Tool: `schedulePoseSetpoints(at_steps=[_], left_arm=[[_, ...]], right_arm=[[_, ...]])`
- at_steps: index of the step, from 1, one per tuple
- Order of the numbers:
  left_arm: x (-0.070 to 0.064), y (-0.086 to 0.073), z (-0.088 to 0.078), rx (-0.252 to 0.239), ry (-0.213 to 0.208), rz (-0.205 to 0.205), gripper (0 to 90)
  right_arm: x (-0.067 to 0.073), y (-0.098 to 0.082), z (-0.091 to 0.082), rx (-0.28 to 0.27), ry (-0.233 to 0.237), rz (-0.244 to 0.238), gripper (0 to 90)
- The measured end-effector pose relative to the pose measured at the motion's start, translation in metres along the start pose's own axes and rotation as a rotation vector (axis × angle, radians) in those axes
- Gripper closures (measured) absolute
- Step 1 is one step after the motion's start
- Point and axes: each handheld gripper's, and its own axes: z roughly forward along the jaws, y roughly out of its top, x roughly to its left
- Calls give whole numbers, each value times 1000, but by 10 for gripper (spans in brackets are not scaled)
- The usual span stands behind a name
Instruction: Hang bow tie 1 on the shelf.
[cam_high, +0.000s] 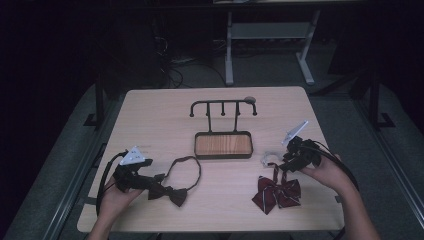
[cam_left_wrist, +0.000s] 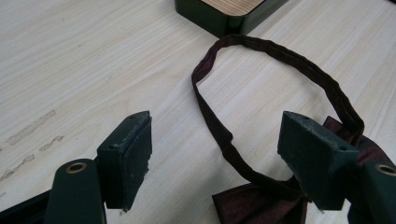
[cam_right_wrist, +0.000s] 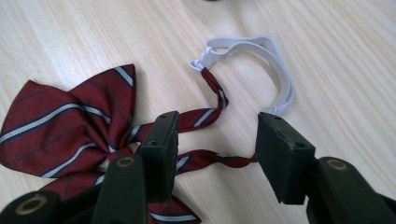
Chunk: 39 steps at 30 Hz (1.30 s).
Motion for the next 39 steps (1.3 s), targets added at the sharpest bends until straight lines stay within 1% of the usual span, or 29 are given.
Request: schedulePoseSetpoints(at_steps=[2,4,6,7,9,12,13,16,18,19,23,26,28,29,32,34,39], left_arm=[[0,0,1,2,-1,10,260],[0,1,1,3,1,13,259],[0,1,1,6,2,11,259],[0,0,1,7,4,13,259],[1,0,0,4,2,8,259],[3,-1,-1,-1,0,4,259],[2,-1,-1,0,1,3,259],[2,0,0,2,-1,8,259],[1,0,0,5,0,8,259],[1,0,-1,5,1,9,260],[2,0,-1,5,0,6,260],[2,0,-1,6,6,12,260],[1,0,-1,7,7,12,260],[1,1,-1,6,9,14,260],[0,1,-2,6,11,17,260],[0,1,-1,10,12,16,260],[-1,1,-2,9,17,19,260]], right_arm=[[-2,1,0,3,1,3,499],[-5,3,0,7,0,10,510],[-6,4,1,9,-1,5,510],[-8,7,2,14,-20,8,518],[-9,7,3,18,-21,7,525],[-12,11,10,49,-28,1,557],[-13,11,10,49,-26,0,560],[-17,12,15,60,-9,22,583],[-21,12,18,76,-8,31,595],[-23,11,20,84,-5,46,600],[-26,10,22,91,-11,55,606],[-29,9,27,119,-25,59,624],[-31,8,30,137,-22,70,636],[-31,8,30,137,-22,70,636],[-32,8,31,145,-19,76,691],[-33,8,32,155,-24,80,698],[-34,7,33,159,-24,83,759]])
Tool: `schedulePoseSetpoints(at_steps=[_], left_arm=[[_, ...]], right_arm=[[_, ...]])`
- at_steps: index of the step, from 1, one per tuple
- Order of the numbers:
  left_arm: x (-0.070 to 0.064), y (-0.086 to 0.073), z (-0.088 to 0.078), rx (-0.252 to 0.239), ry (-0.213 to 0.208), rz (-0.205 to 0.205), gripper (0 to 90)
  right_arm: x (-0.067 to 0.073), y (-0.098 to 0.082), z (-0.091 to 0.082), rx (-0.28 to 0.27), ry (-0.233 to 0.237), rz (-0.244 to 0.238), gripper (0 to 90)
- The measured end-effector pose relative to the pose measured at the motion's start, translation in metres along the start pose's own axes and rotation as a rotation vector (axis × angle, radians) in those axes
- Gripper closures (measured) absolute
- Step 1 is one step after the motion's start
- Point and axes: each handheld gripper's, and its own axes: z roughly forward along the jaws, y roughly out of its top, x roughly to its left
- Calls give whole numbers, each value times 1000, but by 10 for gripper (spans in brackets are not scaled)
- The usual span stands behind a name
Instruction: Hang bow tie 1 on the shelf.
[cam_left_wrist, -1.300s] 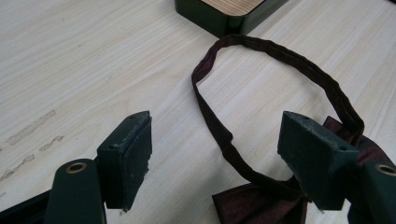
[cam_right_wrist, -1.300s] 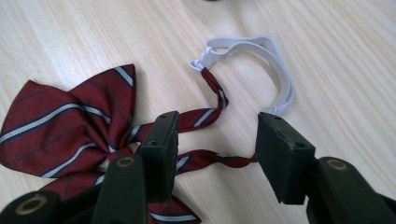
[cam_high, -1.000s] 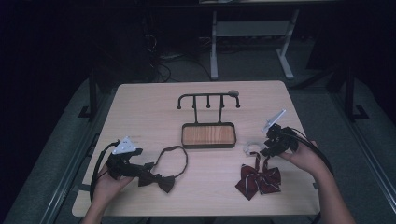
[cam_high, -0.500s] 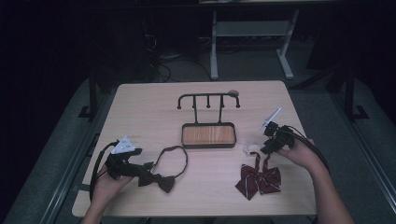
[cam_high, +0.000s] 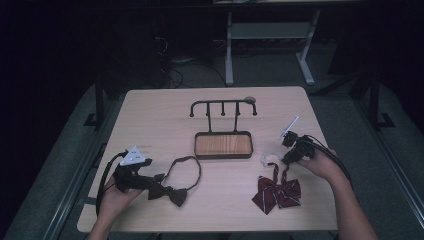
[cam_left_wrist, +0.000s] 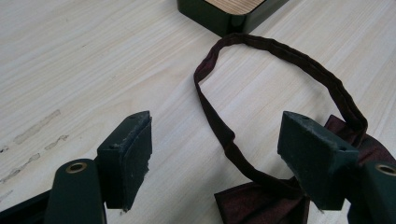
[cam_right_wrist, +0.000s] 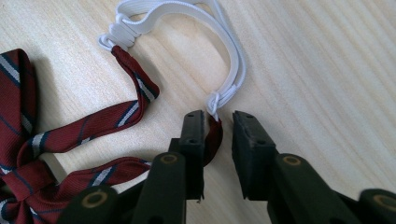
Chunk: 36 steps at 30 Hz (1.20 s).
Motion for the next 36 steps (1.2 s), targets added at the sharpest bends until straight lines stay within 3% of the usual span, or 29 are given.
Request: schedulePoseSetpoints(at_steps=[6,10,16,28,31,36], left_arm=[[0,0,1,5,-4,-1,260],[-1,0,1,2,-4,2,260],[0,0,1,4,-7,-2,260],[-2,0,0,-13,-4,3,260],[-2,0,0,-17,-4,1,260],[-1,0,0,-13,-9,0,260]], right_arm=[[1,1,1,5,7,-12,787],[1,1,2,12,17,-18,859],[3,-1,-2,5,46,-30,866],[13,1,-24,-42,71,-87,866],[14,0,-31,-82,99,-99,865],[19,-1,-41,-98,127,-119,866]])
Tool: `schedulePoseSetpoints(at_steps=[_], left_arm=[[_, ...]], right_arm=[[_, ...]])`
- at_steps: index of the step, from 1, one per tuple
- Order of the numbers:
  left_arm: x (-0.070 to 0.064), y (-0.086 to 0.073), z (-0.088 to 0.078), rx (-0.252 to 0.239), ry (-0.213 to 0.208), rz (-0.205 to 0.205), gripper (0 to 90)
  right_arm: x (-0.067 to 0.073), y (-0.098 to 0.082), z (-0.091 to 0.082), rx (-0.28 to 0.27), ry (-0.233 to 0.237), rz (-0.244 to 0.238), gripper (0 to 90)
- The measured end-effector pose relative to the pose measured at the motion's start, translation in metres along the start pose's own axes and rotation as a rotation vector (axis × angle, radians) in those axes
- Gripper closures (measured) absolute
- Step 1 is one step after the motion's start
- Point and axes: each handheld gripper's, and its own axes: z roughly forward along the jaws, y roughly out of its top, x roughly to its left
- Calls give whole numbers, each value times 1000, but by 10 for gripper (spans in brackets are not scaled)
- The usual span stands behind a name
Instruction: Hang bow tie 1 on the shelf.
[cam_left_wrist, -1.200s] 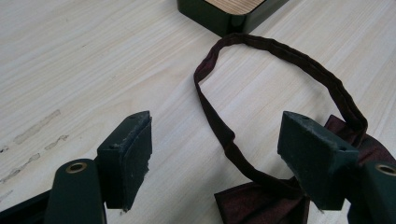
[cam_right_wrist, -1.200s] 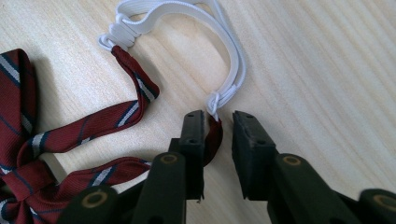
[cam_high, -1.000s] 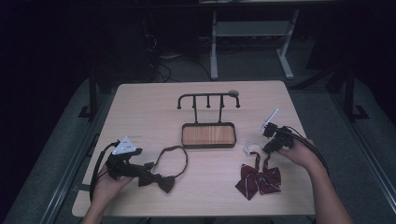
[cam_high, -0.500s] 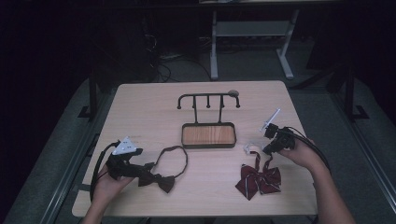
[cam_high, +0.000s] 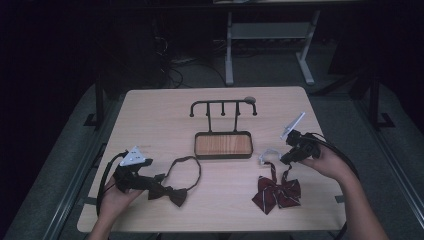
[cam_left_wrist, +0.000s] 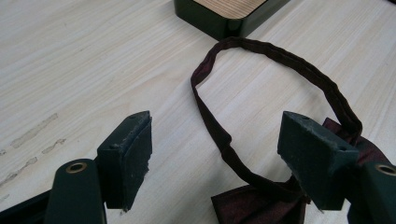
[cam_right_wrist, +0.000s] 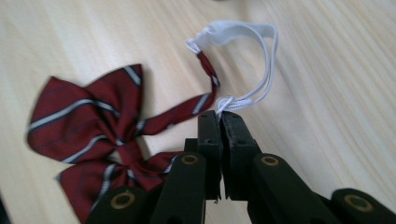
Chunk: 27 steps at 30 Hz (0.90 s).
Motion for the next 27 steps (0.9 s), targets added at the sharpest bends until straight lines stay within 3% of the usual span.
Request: schedulePoseSetpoints(at_steps=[27], left_arm=[[-1,0,0,-6,1,1,260]], right_arm=[[20,16,-42,-78,51,-97,867]])
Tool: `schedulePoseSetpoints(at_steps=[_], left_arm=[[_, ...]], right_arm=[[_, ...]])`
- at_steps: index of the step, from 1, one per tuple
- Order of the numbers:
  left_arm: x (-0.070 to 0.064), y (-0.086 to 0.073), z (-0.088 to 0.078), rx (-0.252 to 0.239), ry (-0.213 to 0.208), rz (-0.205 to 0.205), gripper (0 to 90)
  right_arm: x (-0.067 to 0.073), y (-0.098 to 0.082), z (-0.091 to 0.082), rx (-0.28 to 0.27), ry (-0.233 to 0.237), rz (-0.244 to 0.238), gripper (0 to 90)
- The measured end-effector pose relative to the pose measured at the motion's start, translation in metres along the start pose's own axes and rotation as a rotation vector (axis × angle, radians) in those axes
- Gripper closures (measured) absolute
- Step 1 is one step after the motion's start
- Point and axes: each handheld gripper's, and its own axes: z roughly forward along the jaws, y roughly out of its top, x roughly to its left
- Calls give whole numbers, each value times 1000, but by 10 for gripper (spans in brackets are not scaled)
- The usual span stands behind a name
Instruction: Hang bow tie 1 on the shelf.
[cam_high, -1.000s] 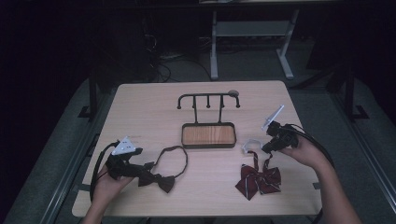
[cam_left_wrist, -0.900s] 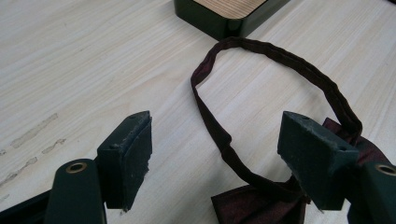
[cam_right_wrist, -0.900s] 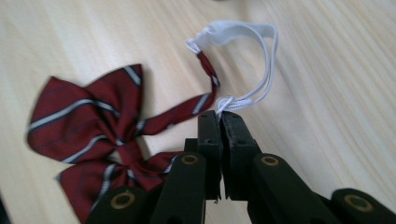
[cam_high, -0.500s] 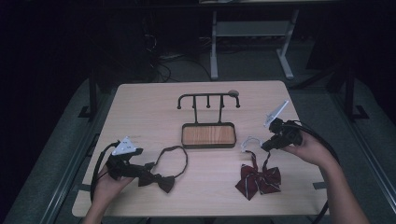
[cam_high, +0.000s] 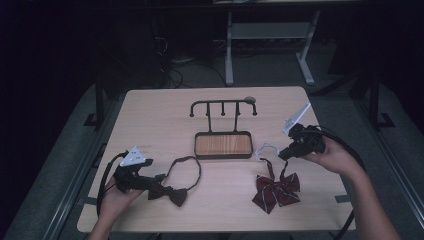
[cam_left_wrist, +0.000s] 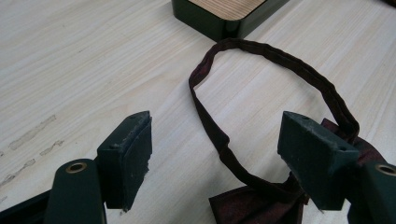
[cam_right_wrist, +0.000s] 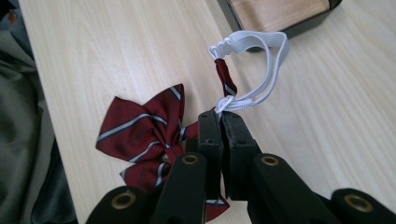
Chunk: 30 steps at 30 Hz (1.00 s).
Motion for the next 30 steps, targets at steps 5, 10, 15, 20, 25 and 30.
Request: schedulePoseSetpoints(at_steps=[5,10,15,20,25,30], left_arm=[[0,0,0,2,1,5,260],[0,0,0,1,1,8,260],[0,0,-1,4,1,14,260],[0,0,0,-2,0,8,260],[0,0,0,-1,-1,8,260],[0,1,0,-1,-2,7,260]], right_arm=[[4,7,-8,-12,-3,-21,867],[6,14,-14,-23,-1,-37,867],[8,20,-17,-21,-4,-47,867],[9,25,-22,-31,-9,-58,867],[10,30,-27,-32,-21,-65,867],[11,34,-32,-31,-29,-68,867]])
